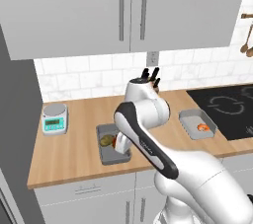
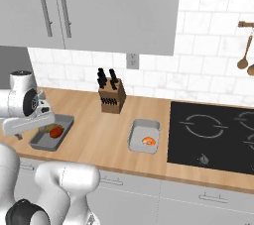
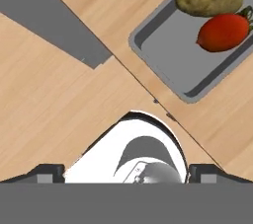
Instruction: Take the meat container that has the shrimp and place it on the second highest rack of the freezer. Then take the vegetable container that has the tomato and potato and place it on the highest rack of the freezer.
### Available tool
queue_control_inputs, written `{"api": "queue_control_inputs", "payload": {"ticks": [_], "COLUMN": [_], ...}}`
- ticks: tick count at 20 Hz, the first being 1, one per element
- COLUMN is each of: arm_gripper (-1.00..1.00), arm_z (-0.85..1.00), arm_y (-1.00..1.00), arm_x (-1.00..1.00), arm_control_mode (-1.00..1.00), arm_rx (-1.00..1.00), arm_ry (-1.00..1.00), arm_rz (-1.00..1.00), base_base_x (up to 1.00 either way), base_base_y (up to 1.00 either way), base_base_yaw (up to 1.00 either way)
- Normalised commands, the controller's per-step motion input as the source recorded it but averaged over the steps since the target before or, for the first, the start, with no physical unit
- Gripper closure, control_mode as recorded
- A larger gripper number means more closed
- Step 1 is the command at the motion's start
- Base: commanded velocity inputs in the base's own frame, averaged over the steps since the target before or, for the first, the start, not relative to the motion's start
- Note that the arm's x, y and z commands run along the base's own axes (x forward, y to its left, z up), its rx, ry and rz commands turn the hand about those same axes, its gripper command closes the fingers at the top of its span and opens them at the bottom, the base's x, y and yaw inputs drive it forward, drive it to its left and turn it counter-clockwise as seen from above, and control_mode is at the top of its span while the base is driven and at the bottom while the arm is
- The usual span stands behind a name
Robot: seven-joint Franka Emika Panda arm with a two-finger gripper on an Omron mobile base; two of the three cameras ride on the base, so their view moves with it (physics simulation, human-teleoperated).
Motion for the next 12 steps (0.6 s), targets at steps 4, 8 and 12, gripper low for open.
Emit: {"api": "queue_control_inputs", "payload": {"ticks": [4, 8, 12], "arm_gripper": [-1.00, -1.00, -1.00], "arm_z": [-0.39, -0.58, -0.29], "arm_y": [0.01, 0.22, 0.28], "arm_x": [0.35, 0.09, -0.01], "arm_control_mode": [-1.00, -1.00, -1.00], "arm_rx": [0.00, -0.01, 0.00], "arm_ry": [-0.10, -0.21, -0.15], "arm_rz": [0.02, 0.17, 0.24], "base_base_x": [0.00, 0.00, 0.00], "base_base_y": [0.00, 0.00, 0.00], "base_base_yaw": [0.00, 0.00, 0.00]}}
